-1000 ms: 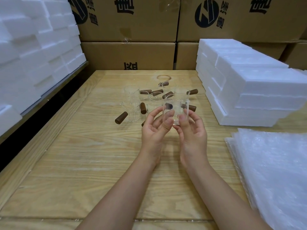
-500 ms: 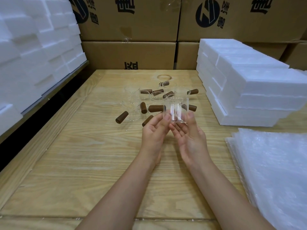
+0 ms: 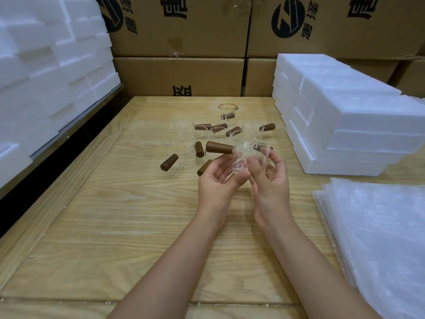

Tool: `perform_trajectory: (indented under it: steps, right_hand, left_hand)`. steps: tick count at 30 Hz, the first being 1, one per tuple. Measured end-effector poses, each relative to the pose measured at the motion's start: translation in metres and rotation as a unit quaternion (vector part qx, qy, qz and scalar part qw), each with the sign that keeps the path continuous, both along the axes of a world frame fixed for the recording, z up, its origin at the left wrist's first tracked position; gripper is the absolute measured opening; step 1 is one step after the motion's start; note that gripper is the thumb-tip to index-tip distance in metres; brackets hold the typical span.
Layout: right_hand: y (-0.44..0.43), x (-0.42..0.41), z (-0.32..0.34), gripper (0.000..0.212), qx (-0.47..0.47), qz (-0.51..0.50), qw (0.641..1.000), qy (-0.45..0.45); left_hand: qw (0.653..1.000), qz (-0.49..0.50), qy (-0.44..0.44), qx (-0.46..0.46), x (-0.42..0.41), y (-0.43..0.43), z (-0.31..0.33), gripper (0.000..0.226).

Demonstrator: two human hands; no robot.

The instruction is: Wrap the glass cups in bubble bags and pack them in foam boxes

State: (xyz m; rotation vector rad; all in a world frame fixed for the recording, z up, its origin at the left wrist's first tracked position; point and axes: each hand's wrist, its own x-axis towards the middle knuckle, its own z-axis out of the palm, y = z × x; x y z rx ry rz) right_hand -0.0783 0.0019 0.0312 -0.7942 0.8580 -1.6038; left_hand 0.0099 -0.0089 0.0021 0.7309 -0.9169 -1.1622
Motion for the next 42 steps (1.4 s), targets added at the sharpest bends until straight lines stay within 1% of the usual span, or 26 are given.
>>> perform_trajectory:
  steps: [1, 3, 4, 5, 6, 7, 8, 11, 14, 17, 18, 20, 23, 26, 28, 29, 30, 33, 34, 35, 37, 38, 39, 40, 42]
  right_hand:
    - [-0.001, -0.001, 0.000, 0.069, -0.001, 0.001, 1.000, -0.006]
    - [-0.002, -0.005, -0.001, 0.063, -0.008, 0.017, 1.000, -0.021]
    - [-0.002, -0.006, -0.001, 0.057, -0.013, 0.030, 0.999, -0.030]
    - [-0.002, -0.006, -0.002, 0.047, -0.015, 0.043, 0.998, -0.040]
    - [-0.002, -0.007, -0.003, 0.038, -0.015, 0.056, 0.997, -0.049]
    - [-0.002, -0.007, -0.003, 0.032, -0.014, 0.067, 0.996, -0.056]
    - [-0.002, -0.006, -0.004, 0.031, -0.011, 0.076, 0.995, -0.060]
    - [-0.002, -0.003, -0.003, 0.044, 0.003, 0.077, 0.995, -0.063]
    - [-0.003, -0.004, -0.002, 0.053, -0.012, 0.054, 0.998, 0.000]
    - [-0.002, -0.004, -0.003, 0.054, -0.024, 0.022, 0.998, 0.047]
    - [-0.002, -0.004, -0.004, 0.053, -0.029, 0.011, 0.998, 0.058]
    - [-0.002, -0.004, -0.005, 0.049, -0.042, -0.018, 0.996, 0.082]
    - [-0.002, -0.006, -0.005, 0.053, -0.065, -0.051, 0.993, 0.086]
    - [-0.003, -0.008, -0.007, 0.049, -0.079, -0.046, 0.993, 0.081]
    - [-0.004, -0.008, -0.007, 0.053, -0.073, -0.043, 0.993, 0.083]
    - [-0.004, -0.009, -0.006, 0.059, -0.069, -0.040, 0.994, 0.077]
    - [-0.004, -0.009, -0.005, 0.066, -0.068, -0.033, 0.995, 0.065]
    - [-0.003, -0.008, -0.002, 0.075, -0.055, 0.000, 0.998, 0.020]
    - [-0.003, -0.008, -0.002, 0.071, -0.051, 0.015, 0.999, 0.007]
    - [-0.002, -0.007, -0.002, 0.060, -0.046, 0.034, 0.998, -0.005]
    - [-0.002, -0.006, -0.002, 0.027, -0.032, 0.061, 0.998, -0.013]
    - [-0.002, -0.005, -0.002, 0.021, -0.026, 0.070, 0.997, -0.014]
    - [-0.001, -0.005, -0.002, 0.022, -0.020, 0.074, 0.997, -0.012]
    - [-0.002, -0.004, -0.002, 0.024, -0.018, 0.072, 0.997, -0.006]
    - [-0.002, -0.004, -0.001, 0.025, -0.023, 0.062, 0.998, 0.004]
  left_hand:
    - [1.000, -0.003, 0.000, -0.005, 0.000, 0.000, 0.000, 0.054]
    - [1.000, -0.011, 0.018, 0.004, -0.001, 0.001, 0.003, 0.072]
    - [0.999, -0.015, 0.034, 0.016, -0.001, 0.002, 0.005, 0.079]
    - [0.998, -0.024, 0.047, 0.029, 0.000, 0.003, 0.007, 0.081]
    - [0.997, -0.036, 0.049, 0.041, 0.001, 0.004, 0.008, 0.077]
    - [0.997, -0.049, 0.041, 0.053, 0.002, 0.005, 0.010, 0.066]
    - [0.996, -0.061, 0.029, 0.065, 0.002, 0.006, 0.012, 0.055]
    - [0.993, -0.091, -0.002, 0.078, 0.002, 0.009, 0.013, 0.035]
    - [0.991, -0.111, -0.020, 0.073, 0.001, 0.011, 0.015, 0.023]
    - [0.992, -0.110, -0.030, 0.053, 0.000, 0.010, 0.013, 0.015]
    - [0.993, -0.106, -0.029, 0.042, 0.000, 0.009, 0.011, 0.020]
    - [0.995, -0.090, -0.019, 0.029, -0.001, 0.008, 0.008, 0.039]
    - [0.998, -0.063, -0.015, 0.019, -0.002, 0.009, 0.008, 0.062]
    - [0.998, -0.052, -0.043, 0.005, -0.002, 0.011, 0.012, 0.097]
    - [0.997, -0.051, -0.053, 0.000, -0.002, 0.012, 0.014, 0.110]
    - [0.997, -0.048, -0.054, 0.000, -0.001, 0.011, 0.015, 0.110]
    - [0.997, -0.047, -0.055, 0.004, -0.001, 0.011, 0.014, 0.105]
    - [0.997, -0.070, -0.020, 0.029, 0.002, 0.010, 0.013, 0.069]
    - [0.996, -0.079, 0.001, 0.043, 0.003, 0.009, 0.012, 0.065]
    - [0.995, -0.087, 0.019, 0.055, 0.004, 0.008, 0.012, 0.067]
    - [0.993, -0.094, 0.038, 0.062, 0.005, 0.008, 0.013, 0.081]
    - [0.993, -0.099, 0.037, 0.059, 0.005, 0.008, 0.014, 0.092]
    - [0.992, -0.106, 0.028, 0.055, 0.004, 0.008, 0.015, 0.098]
    - [0.992, -0.110, 0.018, 0.051, 0.004, 0.009, 0.016, 0.099]
    - [0.994, -0.102, -0.005, 0.048, 0.003, 0.009, 0.014, 0.086]
